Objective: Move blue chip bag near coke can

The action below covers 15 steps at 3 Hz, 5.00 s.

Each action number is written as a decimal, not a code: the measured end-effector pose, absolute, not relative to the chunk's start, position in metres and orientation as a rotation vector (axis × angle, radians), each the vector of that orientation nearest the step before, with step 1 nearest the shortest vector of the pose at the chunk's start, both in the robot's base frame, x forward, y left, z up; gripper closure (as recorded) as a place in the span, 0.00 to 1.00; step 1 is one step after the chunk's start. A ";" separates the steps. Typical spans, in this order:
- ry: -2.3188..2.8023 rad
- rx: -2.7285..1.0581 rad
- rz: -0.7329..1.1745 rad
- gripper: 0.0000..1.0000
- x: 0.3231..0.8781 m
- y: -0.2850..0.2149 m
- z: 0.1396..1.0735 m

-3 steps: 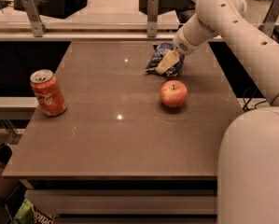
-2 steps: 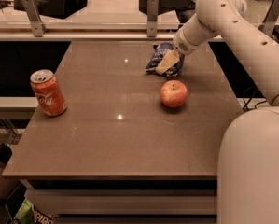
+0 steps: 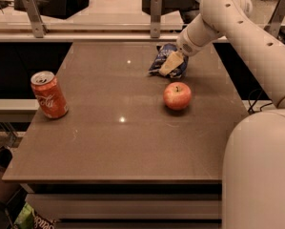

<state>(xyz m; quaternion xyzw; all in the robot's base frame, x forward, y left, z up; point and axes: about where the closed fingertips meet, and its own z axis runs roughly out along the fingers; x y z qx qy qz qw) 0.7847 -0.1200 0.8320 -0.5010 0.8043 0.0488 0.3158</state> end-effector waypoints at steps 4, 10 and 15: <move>2.103 -1.313 0.047 1.00 0.779 -0.121 0.859; 1.946 -1.482 0.076 1.00 0.671 -0.057 0.943; 1.886 -1.584 0.231 1.00 0.566 0.047 0.907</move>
Offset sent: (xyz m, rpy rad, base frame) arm -0.0056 -0.0073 0.0439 -0.0514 -0.0791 -0.0453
